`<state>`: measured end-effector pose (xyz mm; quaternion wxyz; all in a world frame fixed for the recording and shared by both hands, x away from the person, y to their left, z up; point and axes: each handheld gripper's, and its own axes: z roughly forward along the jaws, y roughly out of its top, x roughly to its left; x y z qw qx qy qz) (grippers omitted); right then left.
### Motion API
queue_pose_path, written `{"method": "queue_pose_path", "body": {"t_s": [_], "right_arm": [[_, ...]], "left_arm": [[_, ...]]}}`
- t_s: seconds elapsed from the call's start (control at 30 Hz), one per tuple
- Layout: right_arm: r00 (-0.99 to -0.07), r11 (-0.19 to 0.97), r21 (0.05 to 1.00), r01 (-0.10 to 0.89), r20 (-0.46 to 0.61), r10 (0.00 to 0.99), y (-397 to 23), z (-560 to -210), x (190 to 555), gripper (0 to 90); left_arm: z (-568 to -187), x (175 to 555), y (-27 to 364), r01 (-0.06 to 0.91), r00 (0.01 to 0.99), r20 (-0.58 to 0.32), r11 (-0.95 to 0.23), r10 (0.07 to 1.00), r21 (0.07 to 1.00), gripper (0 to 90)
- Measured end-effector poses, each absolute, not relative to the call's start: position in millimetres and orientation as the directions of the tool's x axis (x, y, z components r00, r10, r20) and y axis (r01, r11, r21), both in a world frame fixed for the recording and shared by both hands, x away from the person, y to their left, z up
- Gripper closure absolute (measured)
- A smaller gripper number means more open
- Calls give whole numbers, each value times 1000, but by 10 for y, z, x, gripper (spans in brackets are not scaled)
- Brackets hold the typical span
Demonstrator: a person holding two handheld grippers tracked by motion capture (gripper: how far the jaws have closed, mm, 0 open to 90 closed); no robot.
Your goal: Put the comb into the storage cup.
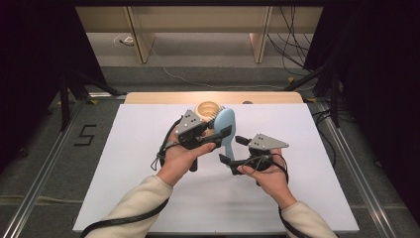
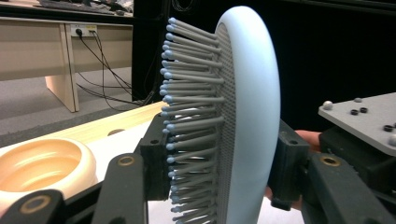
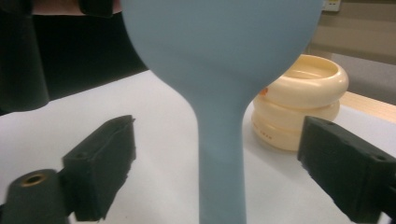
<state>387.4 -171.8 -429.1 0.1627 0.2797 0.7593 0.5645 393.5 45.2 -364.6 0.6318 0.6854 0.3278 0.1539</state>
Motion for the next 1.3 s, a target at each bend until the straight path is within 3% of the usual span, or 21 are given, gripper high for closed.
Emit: {"method": "queue_pose_path", "body": {"t_s": [0.3,1.3], "right_arm": [[-795,220,946,238,60,603,-1763,-4270,3828,34],[-747,192,950,245,59,662,-2145,-4294,3704,26]], "left_arm": [[-3618,3981,495,234,729,-181,8,660,972,506],[-3552,4106,601,213,719,-144,-19,680,977,505]]}}
